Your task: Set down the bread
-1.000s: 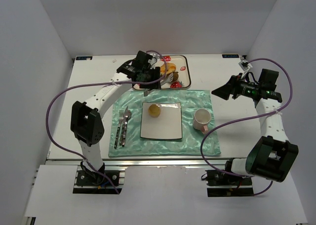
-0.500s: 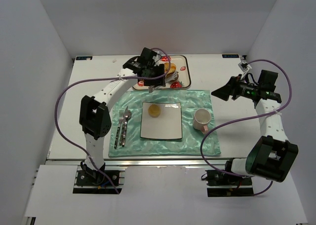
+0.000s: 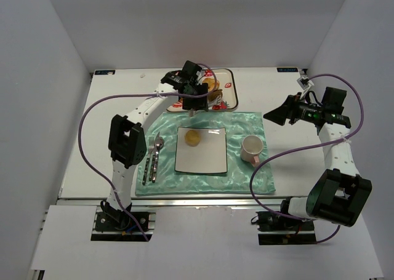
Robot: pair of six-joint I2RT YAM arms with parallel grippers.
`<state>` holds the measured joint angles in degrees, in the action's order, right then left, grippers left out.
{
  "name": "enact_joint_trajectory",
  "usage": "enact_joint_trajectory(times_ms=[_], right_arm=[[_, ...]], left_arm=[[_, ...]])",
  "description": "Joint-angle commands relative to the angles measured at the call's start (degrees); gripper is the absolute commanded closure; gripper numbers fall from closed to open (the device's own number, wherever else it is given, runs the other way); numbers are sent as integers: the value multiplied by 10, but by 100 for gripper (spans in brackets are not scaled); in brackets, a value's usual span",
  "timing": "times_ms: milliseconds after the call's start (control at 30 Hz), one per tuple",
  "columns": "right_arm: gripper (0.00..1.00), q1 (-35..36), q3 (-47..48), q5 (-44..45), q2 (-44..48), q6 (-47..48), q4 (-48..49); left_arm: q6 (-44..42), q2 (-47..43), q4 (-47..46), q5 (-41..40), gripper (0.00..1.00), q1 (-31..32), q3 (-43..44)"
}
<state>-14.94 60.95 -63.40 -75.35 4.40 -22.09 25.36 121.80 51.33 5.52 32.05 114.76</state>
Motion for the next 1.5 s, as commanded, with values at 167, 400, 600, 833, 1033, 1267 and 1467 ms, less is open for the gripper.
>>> enact_joint_trajectory(times_ms=[167,400,600,833,1033,1267,1467], right_arm=[[11,-2,-10,-12,12,-4,19],[11,-2,-10,-12,12,-4,20],[11,-3,-11,-11,14,1,16],[11,-2,-12,-11,15,-2,16],[11,-2,-13,-12,17,-2,16],[11,-2,-13,-14,15,-6,17],[11,-3,-12,-14,18,-7,16]], left_arm=[[7,1,2,-9,35,9,43],[13,27,13,-25,44,9,58],[13,14,0,-37,69,10,40],[2,-28,-22,-41,88,10,11],[-15,-89,-37,-24,95,10,-9],[-42,-132,-22,5,100,10,-20],[-47,-160,-24,27,100,10,-54]])
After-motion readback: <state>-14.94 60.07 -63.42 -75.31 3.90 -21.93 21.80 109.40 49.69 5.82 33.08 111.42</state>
